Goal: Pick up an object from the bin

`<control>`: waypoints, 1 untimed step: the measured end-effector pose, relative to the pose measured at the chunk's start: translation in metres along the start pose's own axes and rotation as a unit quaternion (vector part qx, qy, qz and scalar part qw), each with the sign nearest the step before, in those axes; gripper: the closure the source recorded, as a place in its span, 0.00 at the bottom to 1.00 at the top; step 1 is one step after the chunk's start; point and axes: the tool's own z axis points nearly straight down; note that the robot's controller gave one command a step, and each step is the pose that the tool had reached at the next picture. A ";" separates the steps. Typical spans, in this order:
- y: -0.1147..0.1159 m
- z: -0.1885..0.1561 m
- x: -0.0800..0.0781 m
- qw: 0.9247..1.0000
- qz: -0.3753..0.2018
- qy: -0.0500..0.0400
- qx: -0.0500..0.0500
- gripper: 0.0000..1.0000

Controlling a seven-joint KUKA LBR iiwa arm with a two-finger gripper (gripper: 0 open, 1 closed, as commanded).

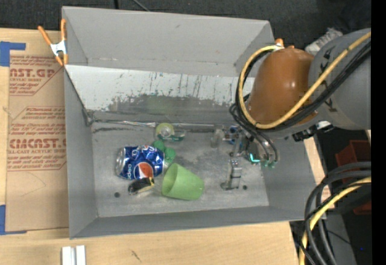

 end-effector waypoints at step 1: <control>0.053 0.099 0.031 1.000 -0.015 -0.010 -0.001 0.00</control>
Offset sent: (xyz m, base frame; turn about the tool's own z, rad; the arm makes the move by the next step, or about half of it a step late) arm -0.0339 0.0499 -0.0966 -0.0291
